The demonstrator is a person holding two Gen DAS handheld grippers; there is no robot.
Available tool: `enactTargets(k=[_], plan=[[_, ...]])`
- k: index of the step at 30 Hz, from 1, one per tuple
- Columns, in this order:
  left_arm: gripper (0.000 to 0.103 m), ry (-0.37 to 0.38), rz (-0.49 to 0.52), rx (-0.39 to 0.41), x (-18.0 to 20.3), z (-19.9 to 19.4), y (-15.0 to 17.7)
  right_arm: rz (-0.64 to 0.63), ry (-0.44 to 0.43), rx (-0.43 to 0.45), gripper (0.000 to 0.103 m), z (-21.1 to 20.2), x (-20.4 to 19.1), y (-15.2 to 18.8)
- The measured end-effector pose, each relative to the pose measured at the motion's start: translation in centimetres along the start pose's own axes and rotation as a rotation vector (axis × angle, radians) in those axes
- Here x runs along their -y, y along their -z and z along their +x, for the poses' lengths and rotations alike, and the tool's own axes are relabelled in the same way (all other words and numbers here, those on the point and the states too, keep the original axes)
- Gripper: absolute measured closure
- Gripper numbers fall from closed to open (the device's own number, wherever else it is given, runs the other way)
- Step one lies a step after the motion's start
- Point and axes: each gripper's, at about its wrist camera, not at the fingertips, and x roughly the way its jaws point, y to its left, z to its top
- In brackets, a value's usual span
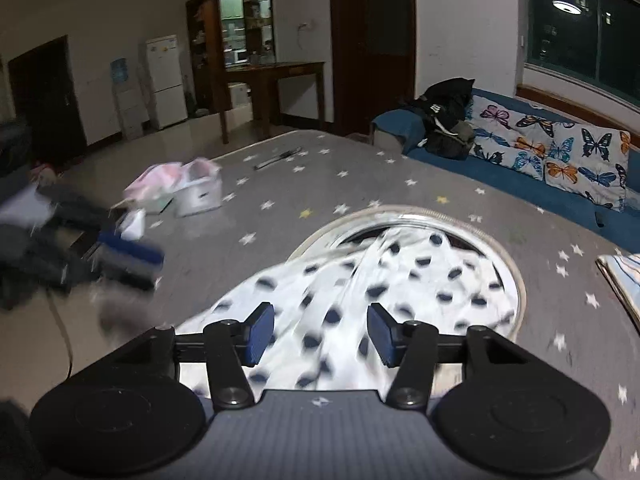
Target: Fold clothes
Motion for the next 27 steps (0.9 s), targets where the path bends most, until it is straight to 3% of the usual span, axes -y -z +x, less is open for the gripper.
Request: enactTargets(k=[12, 21, 23, 26, 27], plan=[[0.073, 0.057, -0.066, -0.09, -1.7, 8.7, 0.9, 0.13, 0.081, -0.108, 0.05, 12.5, 4.5, -6.5], [0.068, 0.098, -0.068, -0.131, -1.8, 10.0, 1.7, 0.272, 0.11, -0.204, 0.052, 20.2, 8.1, -7.8], [0.066, 0.098, -0.075, -0.138, -1.9, 10.1, 1.9, 0.306, 0.13, -0.222, 0.054, 21.5, 8.6, -7.6], [0.065, 0.092, -0.083, -0.141, -2.2, 10.0, 2.1, 0.313, 0.166, -0.237, 0.074, 22.4, 9.1, -7.0], [0.062, 0.09, -0.084, -0.14, -2.3, 9.9, 2.1, 0.318, 0.173, -0.239, 0.084, 22.4, 9.3, -6.8]])
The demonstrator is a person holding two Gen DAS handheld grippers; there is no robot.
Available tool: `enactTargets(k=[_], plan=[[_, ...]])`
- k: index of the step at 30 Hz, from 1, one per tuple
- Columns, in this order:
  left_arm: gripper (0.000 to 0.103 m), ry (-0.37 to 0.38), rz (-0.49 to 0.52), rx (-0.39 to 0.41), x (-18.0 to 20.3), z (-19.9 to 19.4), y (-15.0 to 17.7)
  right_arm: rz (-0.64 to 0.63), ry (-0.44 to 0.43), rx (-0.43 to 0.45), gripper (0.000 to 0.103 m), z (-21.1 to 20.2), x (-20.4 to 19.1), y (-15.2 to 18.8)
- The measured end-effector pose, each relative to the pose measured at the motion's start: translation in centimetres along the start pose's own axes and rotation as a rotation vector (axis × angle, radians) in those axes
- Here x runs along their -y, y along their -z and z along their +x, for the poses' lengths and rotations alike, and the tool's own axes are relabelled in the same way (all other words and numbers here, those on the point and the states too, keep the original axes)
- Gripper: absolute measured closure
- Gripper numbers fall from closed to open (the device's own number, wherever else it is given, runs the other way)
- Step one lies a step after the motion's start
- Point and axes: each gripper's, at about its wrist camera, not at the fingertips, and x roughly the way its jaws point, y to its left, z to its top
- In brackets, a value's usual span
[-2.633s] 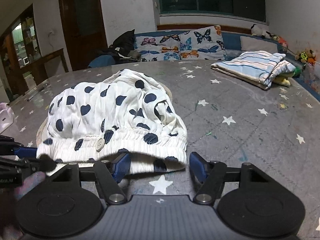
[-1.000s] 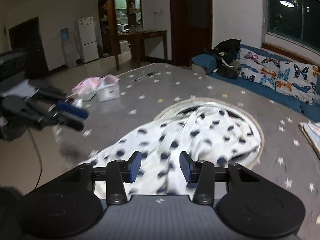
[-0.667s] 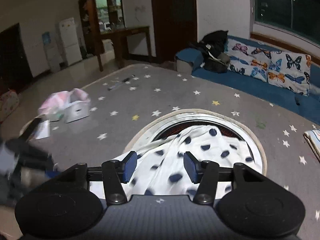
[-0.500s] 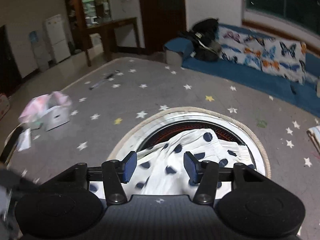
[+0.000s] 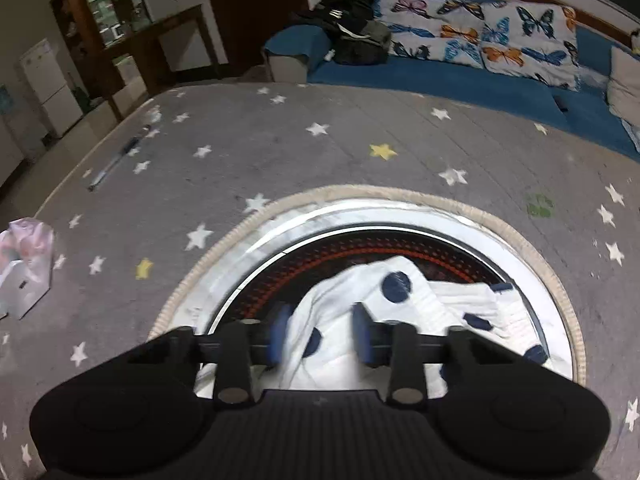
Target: Fold clothes
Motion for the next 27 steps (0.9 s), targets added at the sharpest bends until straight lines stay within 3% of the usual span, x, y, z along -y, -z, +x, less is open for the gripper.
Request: enactTargets(k=[4, 17, 27], plan=[[0.057, -0.011, 0.0, 0.001, -0.2, -0.2, 0.1, -0.014, 0.019, 0.029, 0.099, -1.5, 1.0, 0.5], [0.049, -0.066, 0.03, -0.003, 0.7, -0.1, 0.3, -0.025, 0.156, 0.211, 0.101, -13.8, 7.6, 3.5], [0.046, -0.09, 0.062, -0.022, 1.3, 0.1, 0.1, 0.098, 0.334, 0.228, 0.101, -19.2, 15.4, 9.6]])
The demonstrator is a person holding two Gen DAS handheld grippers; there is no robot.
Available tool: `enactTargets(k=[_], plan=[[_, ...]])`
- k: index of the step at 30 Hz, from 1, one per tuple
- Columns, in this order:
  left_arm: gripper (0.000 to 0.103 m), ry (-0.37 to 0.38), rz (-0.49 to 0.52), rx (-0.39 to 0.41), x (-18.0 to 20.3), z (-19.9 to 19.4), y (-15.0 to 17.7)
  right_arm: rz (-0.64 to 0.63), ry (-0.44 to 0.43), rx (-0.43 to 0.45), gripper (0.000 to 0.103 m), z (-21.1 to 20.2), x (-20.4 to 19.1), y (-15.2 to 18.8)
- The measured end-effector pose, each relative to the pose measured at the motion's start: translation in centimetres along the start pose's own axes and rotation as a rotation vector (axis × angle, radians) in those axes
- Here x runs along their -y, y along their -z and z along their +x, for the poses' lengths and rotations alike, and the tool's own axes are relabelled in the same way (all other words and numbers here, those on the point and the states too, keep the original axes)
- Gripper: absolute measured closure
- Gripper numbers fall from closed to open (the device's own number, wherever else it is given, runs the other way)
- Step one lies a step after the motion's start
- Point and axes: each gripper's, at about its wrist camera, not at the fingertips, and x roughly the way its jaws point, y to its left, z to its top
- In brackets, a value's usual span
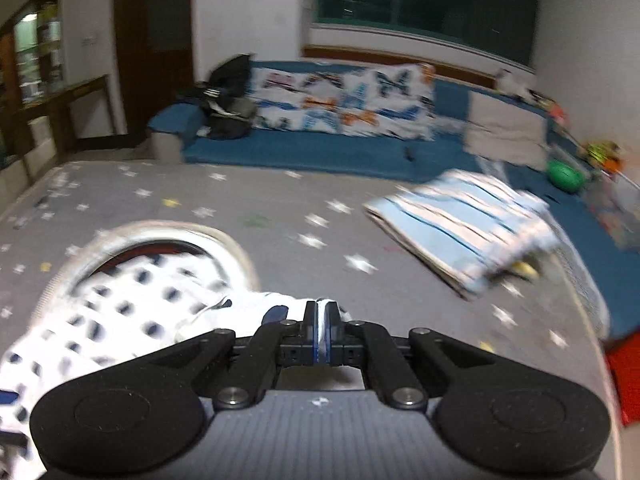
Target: Fold clothes
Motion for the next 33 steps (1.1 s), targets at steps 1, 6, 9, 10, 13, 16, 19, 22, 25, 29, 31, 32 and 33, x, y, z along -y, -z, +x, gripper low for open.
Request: enactTargets(k=[1, 6, 9, 10, 13, 16, 19, 22, 25, 29, 31, 32, 33], plan=[[0.046, -0.001, 0.002, -0.001, 0.0, 0.0, 0.0, 0.018, 0.024, -0.013, 0.101, -0.1, 1.2, 0.8], [0.043, -0.006, 0.018, -0.008, 0.1, 0.3, -0.2, 0.107, 0.118, -0.113, 0.098, 0.4, 5.5, 4.9], [0.04, -0.008, 0.03, -0.011, 0.3, 0.3, -0.1, 0.141, 0.179, -0.162, 0.087, 0.8, 7.1, 7.2], [0.039, -0.008, 0.034, -0.012, 0.4, 0.4, -0.1, 0.148, 0.198, -0.171, 0.082, 0.9, 7.4, 7.6], [0.036, -0.009, 0.04, -0.015, 0.5, 0.6, -0.1, 0.131, 0.228, -0.141, 0.078, 0.8, 7.2, 7.9], [0.034, -0.008, 0.039, -0.017, 0.6, 0.6, 0.0, 0.111, 0.182, -0.101, 0.07, 0.9, 5.8, 7.0], [0.03, -0.007, 0.031, -0.019, 0.6, 0.7, 0.0, 0.08, 0.202, -0.081, 0.065, 1.6, 4.3, 5.9], [0.017, 0.0, 0.024, -0.02, 0.6, 0.7, 0.1, 0.081, 0.154, -0.092, 0.065, 3.0, 3.8, 5.6], [0.009, -0.005, 0.03, -0.022, 0.9, 0.8, 0.2, 0.108, 0.13, -0.111, 0.065, 4.8, 3.7, 5.5], [0.002, -0.02, 0.036, -0.022, 1.0, 0.8, 0.3, 0.107, 0.099, -0.149, 0.06, 7.3, 3.0, 5.5], [0.0, -0.025, 0.033, -0.021, 1.0, 0.8, 0.4, 0.089, 0.117, -0.144, 0.051, 8.0, 2.6, 5.0], [0.0, -0.026, 0.03, -0.02, 0.9, 0.8, 0.4, 0.082, 0.126, -0.139, 0.049, 8.2, 2.5, 4.7], [0.0, -0.029, 0.027, -0.018, 0.9, 0.8, 0.4, 0.075, 0.136, -0.131, 0.049, 8.4, 2.4, 4.2]])
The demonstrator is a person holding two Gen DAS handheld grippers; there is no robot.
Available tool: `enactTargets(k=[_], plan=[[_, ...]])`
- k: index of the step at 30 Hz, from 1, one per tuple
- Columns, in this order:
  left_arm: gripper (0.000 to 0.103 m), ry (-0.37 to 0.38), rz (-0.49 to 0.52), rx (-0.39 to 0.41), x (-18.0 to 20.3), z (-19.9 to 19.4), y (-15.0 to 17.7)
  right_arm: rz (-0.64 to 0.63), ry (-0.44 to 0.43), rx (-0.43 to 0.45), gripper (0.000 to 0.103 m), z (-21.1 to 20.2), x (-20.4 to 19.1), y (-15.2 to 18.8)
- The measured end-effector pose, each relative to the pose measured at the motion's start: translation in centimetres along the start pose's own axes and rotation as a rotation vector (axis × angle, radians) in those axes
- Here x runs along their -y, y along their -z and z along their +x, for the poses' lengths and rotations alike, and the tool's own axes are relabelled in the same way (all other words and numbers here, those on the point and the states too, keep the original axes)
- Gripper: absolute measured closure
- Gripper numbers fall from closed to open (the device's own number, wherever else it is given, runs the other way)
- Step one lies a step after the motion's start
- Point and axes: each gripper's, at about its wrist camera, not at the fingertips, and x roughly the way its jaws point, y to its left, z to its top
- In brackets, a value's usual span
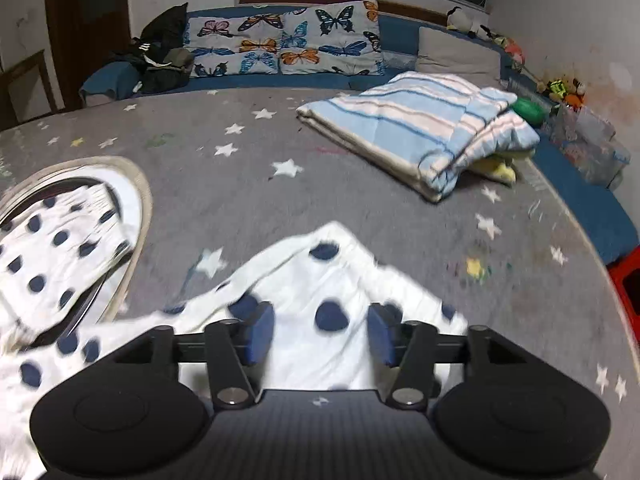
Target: Fold clothes
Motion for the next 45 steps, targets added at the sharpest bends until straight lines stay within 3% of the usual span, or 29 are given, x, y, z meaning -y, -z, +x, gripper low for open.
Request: enactTargets(k=[4, 8, 11, 16, 22, 36, 41, 45], plan=[[0.0, -0.012, -0.013, 0.011, -0.2, -0.2, 0.0, -0.026, 0.034, 0.036, 0.049, 0.1, -0.8, -1.9], [0.0, -0.013, -0.026, 0.013, -0.5, -0.1, 0.1, -0.063, -0.141, 0.038, 0.049, -1.2, -3.6, -3.3], [0.0, -0.013, -0.033, 0.018, -0.6, -0.2, 0.1, -0.113, -0.3, -0.009, 0.052, -0.9, -7.0, -3.9], [0.0, -0.02, -0.044, 0.028, -1.1, -0.5, 0.4, -0.182, -0.419, -0.076, 0.056, 0.5, -11.9, -4.6], [0.0, -0.009, -0.054, 0.043, -1.6, -1.1, 1.1, -0.286, -0.379, -0.139, 0.053, 2.7, -16.8, -5.1], [0.0, -0.081, -0.069, 0.086, -1.4, -1.4, 2.3, -0.312, -0.354, -0.035, 0.036, 7.0, -22.9, -9.3], [0.0, -0.1, -0.087, 0.096, -1.5, -1.8, 2.6, -0.316, -0.378, 0.023, 0.035, 8.1, -25.3, -10.2], [0.0, -0.112, -0.086, 0.101, -1.5, -2.1, 2.8, -0.292, -0.388, 0.047, 0.028, 8.8, -26.7, -10.8]])
